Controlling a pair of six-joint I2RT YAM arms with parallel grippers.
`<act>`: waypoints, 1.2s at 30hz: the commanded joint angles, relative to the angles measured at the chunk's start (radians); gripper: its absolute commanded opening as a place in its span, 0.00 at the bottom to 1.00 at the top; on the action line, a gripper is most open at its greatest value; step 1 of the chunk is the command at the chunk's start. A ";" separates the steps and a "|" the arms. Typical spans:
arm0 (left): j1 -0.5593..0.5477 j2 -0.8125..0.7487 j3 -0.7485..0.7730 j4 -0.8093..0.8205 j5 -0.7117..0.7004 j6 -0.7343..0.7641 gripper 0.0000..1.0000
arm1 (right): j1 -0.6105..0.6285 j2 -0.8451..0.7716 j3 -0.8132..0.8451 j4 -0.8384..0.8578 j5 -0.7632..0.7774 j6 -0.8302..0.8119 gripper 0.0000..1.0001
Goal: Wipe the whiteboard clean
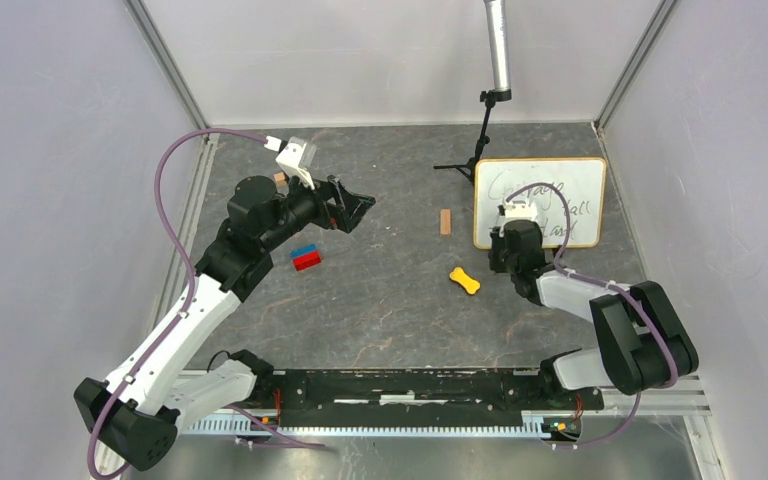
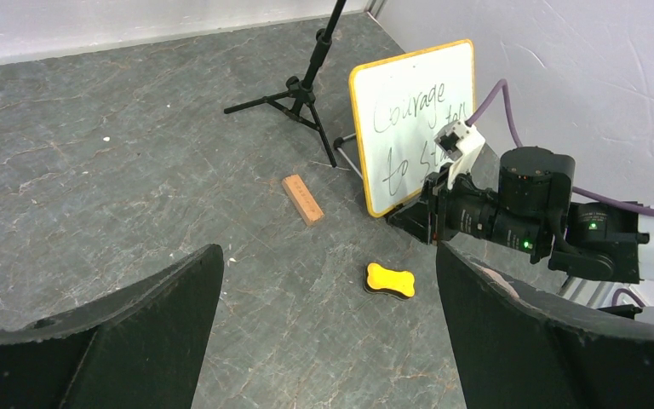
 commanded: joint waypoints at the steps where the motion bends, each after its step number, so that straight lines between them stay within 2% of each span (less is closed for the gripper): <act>1: -0.003 -0.010 0.026 0.007 0.001 0.029 1.00 | 0.075 -0.035 0.036 -0.031 -0.018 0.035 0.00; 11: -0.005 -0.017 0.023 0.012 0.004 0.031 1.00 | 0.221 0.072 0.135 -0.036 -0.071 0.064 0.06; 23: -0.007 -0.027 0.025 0.016 0.018 0.026 1.00 | 0.236 -0.065 0.058 -0.111 -0.077 0.015 0.51; 29: -0.007 -0.033 0.026 0.019 0.030 0.021 1.00 | 0.237 -0.136 0.011 -0.180 -0.140 -0.131 0.73; 33: -0.006 -0.036 0.028 0.019 0.037 0.015 1.00 | 0.248 -0.134 0.012 -0.255 -0.119 -0.226 0.74; 36: -0.006 -0.036 0.026 0.023 0.048 0.010 1.00 | 0.259 -0.158 -0.014 -0.251 -0.113 -0.280 0.74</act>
